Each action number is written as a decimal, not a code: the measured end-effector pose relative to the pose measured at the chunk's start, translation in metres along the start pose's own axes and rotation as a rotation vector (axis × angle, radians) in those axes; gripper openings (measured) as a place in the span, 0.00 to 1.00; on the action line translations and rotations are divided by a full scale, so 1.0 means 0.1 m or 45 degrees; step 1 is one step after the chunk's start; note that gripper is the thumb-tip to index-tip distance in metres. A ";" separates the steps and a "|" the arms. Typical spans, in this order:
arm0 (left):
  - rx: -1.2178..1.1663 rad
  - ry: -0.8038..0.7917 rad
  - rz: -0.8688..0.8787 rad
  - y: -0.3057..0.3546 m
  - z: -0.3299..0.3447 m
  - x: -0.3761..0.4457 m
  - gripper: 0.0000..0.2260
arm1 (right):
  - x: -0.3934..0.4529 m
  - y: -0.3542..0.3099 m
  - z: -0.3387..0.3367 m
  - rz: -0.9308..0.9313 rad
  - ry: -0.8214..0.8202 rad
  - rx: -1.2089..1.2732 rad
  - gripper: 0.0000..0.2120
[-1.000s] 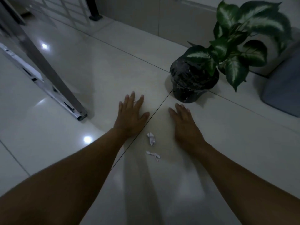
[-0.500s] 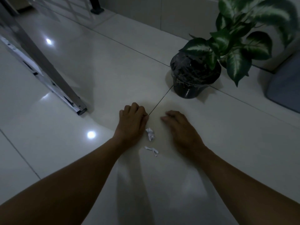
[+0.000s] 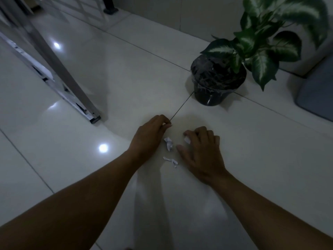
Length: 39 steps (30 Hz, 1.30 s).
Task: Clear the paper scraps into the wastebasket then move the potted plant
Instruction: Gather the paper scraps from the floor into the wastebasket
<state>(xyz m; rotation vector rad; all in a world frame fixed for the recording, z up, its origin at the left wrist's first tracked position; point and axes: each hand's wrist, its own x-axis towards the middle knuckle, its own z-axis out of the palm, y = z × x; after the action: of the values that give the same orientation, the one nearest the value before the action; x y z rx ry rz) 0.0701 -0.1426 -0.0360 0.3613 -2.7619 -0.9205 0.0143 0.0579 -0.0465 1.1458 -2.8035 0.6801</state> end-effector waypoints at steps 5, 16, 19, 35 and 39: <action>0.072 -0.115 0.158 0.01 0.08 -0.04 0.11 | -0.05 -0.16 0.05 -0.194 -0.157 0.033 0.27; 0.323 -0.138 0.394 0.01 0.10 -0.14 0.15 | 0.04 -0.01 0.09 -0.430 -0.143 0.027 0.08; 0.194 -0.085 0.215 0.03 0.12 -0.08 0.14 | 0.01 0.01 0.03 -0.449 -0.204 0.032 0.09; -0.366 0.294 -0.020 1.19 0.05 0.32 0.19 | 0.07 0.36 -1.00 0.636 -0.365 0.741 0.15; -0.439 0.282 0.079 1.79 0.11 0.37 0.21 | -0.01 0.60 -1.65 0.671 -0.578 0.859 0.13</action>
<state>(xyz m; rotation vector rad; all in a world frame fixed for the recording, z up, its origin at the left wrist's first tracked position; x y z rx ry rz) 0.0027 -0.0087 0.0693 0.2950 -2.3471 -1.2322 -0.0466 0.1638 0.0795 0.6280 -3.4170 1.7015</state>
